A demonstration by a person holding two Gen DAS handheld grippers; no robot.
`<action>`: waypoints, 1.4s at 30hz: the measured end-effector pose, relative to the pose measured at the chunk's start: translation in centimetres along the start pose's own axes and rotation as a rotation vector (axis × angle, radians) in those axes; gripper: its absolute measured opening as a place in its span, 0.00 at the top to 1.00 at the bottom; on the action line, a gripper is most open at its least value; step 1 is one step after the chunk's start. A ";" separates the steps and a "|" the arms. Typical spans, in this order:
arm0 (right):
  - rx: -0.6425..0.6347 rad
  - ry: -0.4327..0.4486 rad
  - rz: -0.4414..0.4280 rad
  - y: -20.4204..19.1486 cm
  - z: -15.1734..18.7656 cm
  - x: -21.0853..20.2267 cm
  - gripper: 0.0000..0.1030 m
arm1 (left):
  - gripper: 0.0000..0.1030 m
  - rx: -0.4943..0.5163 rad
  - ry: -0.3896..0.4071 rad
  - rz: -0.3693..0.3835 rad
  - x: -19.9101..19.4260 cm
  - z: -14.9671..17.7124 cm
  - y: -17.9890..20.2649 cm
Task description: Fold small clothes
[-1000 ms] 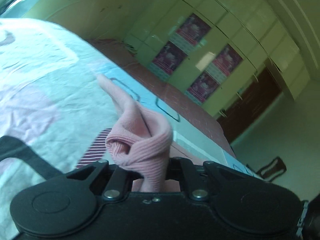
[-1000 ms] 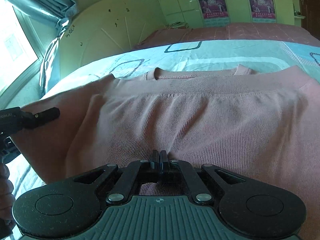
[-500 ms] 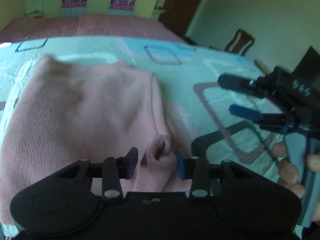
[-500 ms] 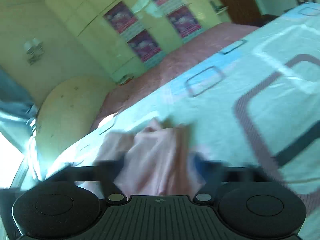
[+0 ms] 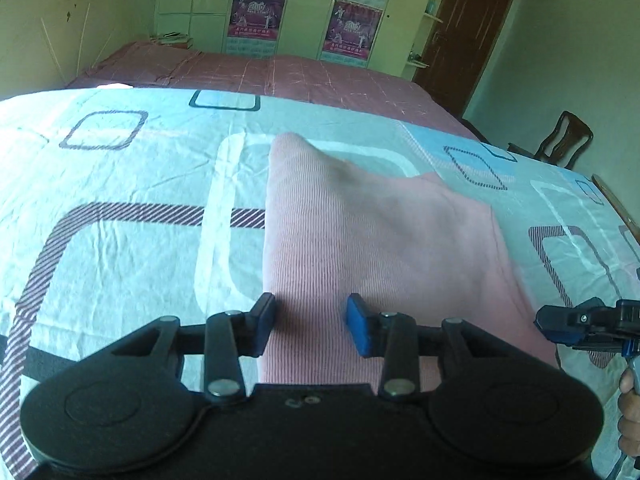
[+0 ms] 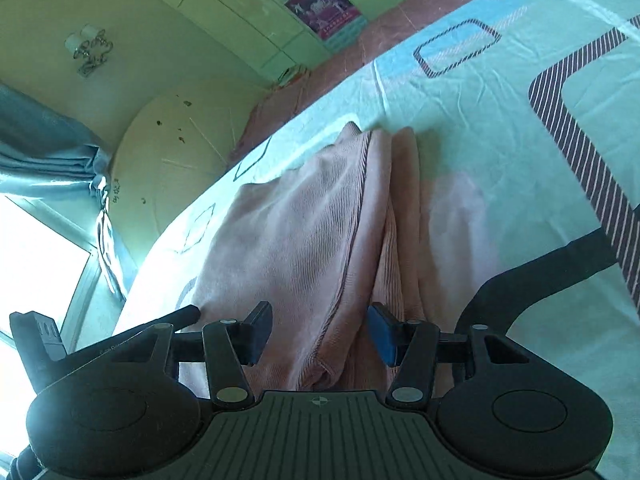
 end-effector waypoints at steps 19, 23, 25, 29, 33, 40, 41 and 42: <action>-0.487 -0.080 0.292 -4.2 -1.5 2.0 0.91 | 0.63 0.019 0.001 0.108 -0.8 0.2 1.0; -0.306 -0.111 0.297 0.2 0.0 3.6 0.91 | 0.61 0.100 -0.048 0.055 0.5 0.8 2.0; -0.289 -0.098 0.293 0.0 0.3 3.0 0.91 | 0.61 0.119 -0.055 0.066 0.2 0.7 1.8; -0.257 -0.041 0.269 -0.3 -0.4 1.2 0.91 | 0.60 0.110 0.027 0.091 -1.0 -1.0 0.3; -0.354 0.061 0.325 -2.4 -3.2 0.4 0.91 | 0.61 0.122 0.089 0.122 -0.3 -3.6 -0.1; -0.472 -0.072 0.449 -0.2 -4.6 6.4 0.91 | 0.58 0.166 -0.017 0.098 6.0 -4.1 1.4; -0.472 -0.060 0.441 0.3 -4.7 6.5 0.91 | 0.57 0.169 -0.006 0.093 6.1 -4.0 1.5; -0.455 -0.055 0.434 0.7 -4.8 6.3 0.91 | 0.57 0.182 -0.009 0.083 6.1 -4.1 1.8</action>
Point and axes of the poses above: each gripper's, at about its wrist camera, not at the fingertips, and x roughly the way its jaws point, y to its right, z to its underside, the point moved 6 cm from there along x, roughly the way its jaws point, and after that the axes turned 8 degrees about -z, right-handed, at the moved point
